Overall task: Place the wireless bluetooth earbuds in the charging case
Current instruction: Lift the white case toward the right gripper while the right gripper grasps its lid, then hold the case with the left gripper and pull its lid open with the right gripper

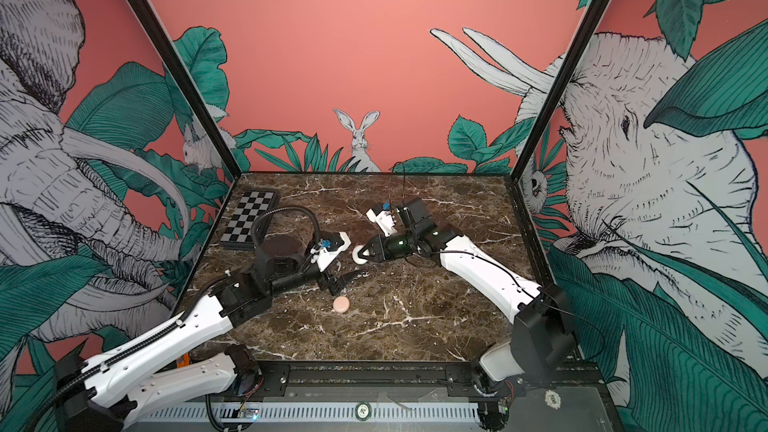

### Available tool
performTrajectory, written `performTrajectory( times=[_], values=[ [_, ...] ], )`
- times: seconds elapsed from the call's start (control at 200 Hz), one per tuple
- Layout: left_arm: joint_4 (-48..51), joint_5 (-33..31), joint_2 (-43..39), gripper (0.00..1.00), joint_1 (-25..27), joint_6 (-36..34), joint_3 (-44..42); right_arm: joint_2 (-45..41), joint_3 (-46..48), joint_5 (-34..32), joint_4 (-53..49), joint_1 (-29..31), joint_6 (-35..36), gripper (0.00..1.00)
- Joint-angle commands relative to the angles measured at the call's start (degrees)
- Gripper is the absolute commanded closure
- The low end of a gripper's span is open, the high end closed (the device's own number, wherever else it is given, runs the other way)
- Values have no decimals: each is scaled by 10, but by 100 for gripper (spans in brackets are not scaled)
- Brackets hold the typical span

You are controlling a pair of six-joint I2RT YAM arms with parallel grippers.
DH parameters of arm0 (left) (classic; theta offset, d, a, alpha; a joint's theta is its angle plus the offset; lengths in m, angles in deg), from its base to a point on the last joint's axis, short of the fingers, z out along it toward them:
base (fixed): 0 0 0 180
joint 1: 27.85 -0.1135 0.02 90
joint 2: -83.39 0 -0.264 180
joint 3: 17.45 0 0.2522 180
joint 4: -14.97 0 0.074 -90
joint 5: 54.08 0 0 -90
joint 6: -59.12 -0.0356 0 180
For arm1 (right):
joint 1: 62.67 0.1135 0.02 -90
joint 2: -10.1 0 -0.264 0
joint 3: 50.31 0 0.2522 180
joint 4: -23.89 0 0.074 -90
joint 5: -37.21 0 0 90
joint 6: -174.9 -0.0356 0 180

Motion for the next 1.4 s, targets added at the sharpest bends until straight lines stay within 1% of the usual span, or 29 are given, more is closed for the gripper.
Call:
performTrajectory(
  times=[0.0,0.05,0.07,0.13,0.245,0.3,0.38,0.45,0.655,0.755,0.9,0.99,1.08,1.165,1.395],
  values=[
    [74,155,-15,1,-69,88,17,-35,-1,17,3,-5,33,100],
    [68,204,-14,1,-117,130,15,-44,3,24,9,-5,38,100],
    [66,237,-14,1,-131,142,13,-48,5,27,12,-5,40,100],
    [54,282,-14,1,-156,166,7,-59,12,42,23,-5,46,100],
    [13,317,-15,1,-160,209,-10,-80,26,73,50,-4,49,100],
    [-10,349,-7,1,-160,233,-15,-84,30,82,58,-4,51,100],
    [-52,389,10,4,-161,270,-21,-85,32,94,59,-4,56,100],
    [-56,407,24,7,-162,277,-18,-82,34,114,68,-3,54,100],
    [-53,439,54,15,-164,277,-17,-89,41,124,80,5,51,100],
    [-65,452,65,23,-164,287,-17,-90,42,127,82,9,55,100],
    [-90,471,75,31,-164,308,-16,-87,42,134,85,13,54,100],
    [-89,475,78,31,-164,309,-12,-88,42,135,84,14,53,100],
    [-90,481,80,41,-164,311,-14,-89,44,134,86,15,52,100],
    [-90,487,83,48,-164,312,-15,-89,44,135,91,15,50,100],
    [-96,495,86,53,-164,317,-16,-89,45,136,102,18,41,100]
  ],
)
